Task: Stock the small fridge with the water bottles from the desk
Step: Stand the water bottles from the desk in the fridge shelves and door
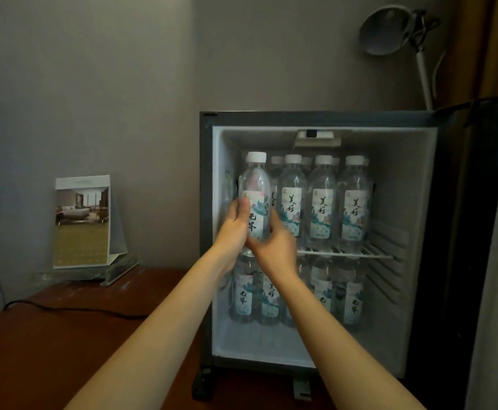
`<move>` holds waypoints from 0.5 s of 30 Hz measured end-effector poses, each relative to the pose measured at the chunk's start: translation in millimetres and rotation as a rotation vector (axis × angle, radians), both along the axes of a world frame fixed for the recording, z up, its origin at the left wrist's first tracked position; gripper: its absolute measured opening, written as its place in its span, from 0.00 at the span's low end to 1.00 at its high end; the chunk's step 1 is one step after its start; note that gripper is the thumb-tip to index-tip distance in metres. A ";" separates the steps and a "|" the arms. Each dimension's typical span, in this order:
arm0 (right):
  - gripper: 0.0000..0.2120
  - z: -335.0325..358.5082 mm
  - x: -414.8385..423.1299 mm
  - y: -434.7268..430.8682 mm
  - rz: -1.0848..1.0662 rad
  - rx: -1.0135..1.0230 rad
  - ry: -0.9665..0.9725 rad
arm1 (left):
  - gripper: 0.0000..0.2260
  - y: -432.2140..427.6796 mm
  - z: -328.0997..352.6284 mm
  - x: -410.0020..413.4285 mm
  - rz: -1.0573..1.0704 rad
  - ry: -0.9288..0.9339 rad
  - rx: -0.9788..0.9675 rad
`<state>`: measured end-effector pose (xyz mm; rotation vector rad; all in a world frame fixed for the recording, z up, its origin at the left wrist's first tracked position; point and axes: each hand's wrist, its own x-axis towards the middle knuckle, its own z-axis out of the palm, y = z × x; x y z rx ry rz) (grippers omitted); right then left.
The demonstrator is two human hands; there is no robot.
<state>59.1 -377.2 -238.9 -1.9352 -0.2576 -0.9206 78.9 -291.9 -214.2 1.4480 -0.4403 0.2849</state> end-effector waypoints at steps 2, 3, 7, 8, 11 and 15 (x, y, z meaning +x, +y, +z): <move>0.33 2.3 4.9 -0.5 -0.042 -0.010 0.021 | 0.24 -1.5 -0.9 3.3 -0.022 -0.007 -0.023; 0.34 2.8 6.9 -1.0 -0.068 -0.016 0.038 | 0.23 -2.4 -1.5 4.8 -0.022 -0.012 -0.023; 0.31 0.5 11.6 -2.9 -0.188 -0.050 0.014 | 0.22 -4.4 -3.9 12.1 -0.019 -0.012 0.005; 0.30 -1.1 12.2 -3.6 -0.222 -0.066 -0.004 | 0.22 -4.8 -5.0 13.7 -0.010 -0.007 0.018; 0.26 -7.8 14.9 -6.7 -0.303 -0.116 -0.049 | 0.21 -7.7 -9.3 16.9 0.070 0.025 0.092; 0.21 -17.6 16.9 -9.5 -0.336 -0.134 -0.114 | 0.21 -12.2 -14.2 21.3 0.165 0.016 0.168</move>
